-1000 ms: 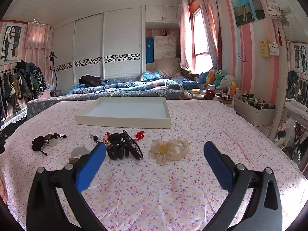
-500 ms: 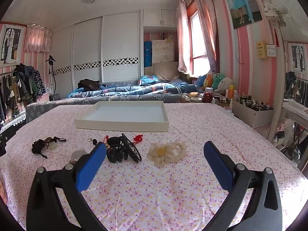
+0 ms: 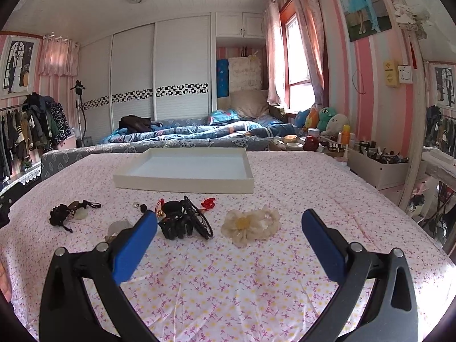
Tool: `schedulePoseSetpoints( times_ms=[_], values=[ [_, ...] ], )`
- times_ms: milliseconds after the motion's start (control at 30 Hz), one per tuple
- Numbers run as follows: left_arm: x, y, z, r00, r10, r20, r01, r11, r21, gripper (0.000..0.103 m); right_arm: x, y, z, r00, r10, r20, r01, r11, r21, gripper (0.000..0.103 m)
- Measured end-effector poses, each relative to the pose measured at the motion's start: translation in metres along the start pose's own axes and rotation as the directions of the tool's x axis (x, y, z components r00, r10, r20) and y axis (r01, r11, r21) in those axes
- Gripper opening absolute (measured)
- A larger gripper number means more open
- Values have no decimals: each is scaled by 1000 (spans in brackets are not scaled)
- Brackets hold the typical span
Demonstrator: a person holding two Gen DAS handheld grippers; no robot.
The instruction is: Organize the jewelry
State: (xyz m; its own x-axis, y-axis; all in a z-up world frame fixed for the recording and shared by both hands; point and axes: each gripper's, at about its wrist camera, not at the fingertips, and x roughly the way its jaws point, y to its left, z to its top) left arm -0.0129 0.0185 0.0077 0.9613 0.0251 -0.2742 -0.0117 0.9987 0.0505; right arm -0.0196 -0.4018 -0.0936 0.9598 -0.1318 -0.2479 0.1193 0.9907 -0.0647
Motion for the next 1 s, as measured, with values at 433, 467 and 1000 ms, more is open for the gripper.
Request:
schedulePoseSetpoints(
  times_ms=[433,467,1000],
  values=[
    [-1,-2,-1,1000,-6,12,5,1000,15,100,2,2,0,1000,1,2,-1,1000,0,101],
    [-1,-2,-1,1000,-9,12,9,1000,16,100,3,3,0,1000,0,1,0,1000,0,101],
    [5,-12,0,998,-54,-32,56,997,58,100,0,0,-2,999,-29,13,29,1000,12,101]
  ],
)
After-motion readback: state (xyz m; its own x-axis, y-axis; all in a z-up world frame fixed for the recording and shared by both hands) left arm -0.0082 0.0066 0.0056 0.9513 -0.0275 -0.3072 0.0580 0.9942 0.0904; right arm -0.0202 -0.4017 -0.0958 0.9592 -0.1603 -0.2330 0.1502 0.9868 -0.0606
